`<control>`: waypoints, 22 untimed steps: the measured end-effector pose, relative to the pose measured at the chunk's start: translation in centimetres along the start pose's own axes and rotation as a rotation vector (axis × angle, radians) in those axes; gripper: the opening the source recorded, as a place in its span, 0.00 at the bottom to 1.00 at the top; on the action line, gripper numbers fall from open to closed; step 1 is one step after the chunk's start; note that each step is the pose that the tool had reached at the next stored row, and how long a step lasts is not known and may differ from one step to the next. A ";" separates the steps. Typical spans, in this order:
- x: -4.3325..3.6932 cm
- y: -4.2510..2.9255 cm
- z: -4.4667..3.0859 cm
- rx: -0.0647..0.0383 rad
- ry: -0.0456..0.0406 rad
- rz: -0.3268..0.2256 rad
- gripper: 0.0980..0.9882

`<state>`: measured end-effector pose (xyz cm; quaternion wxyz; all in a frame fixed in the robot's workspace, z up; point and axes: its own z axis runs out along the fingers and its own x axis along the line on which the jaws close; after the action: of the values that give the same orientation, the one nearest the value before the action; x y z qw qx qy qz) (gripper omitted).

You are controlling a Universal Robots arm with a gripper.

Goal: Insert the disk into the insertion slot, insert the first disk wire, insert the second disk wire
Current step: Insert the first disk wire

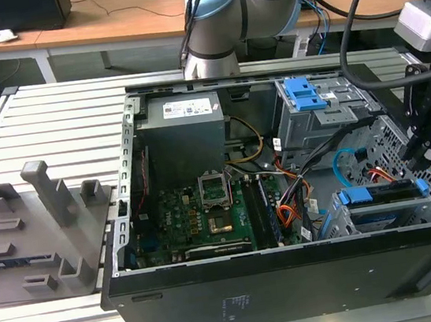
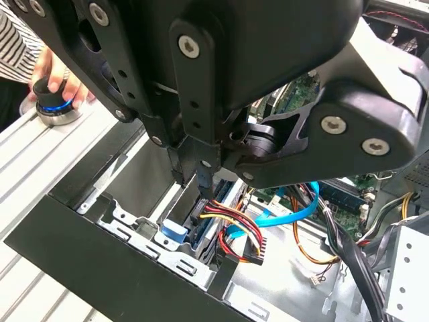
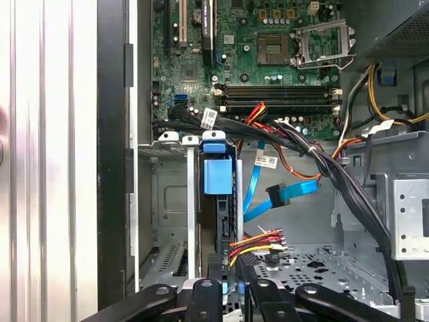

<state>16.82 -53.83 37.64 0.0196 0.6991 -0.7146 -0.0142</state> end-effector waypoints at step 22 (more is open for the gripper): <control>0.06 2.85 0.06 0.000 0.0002 0.000 0.01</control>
<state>13.97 -53.83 37.72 0.0196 0.6991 -0.7147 -0.0142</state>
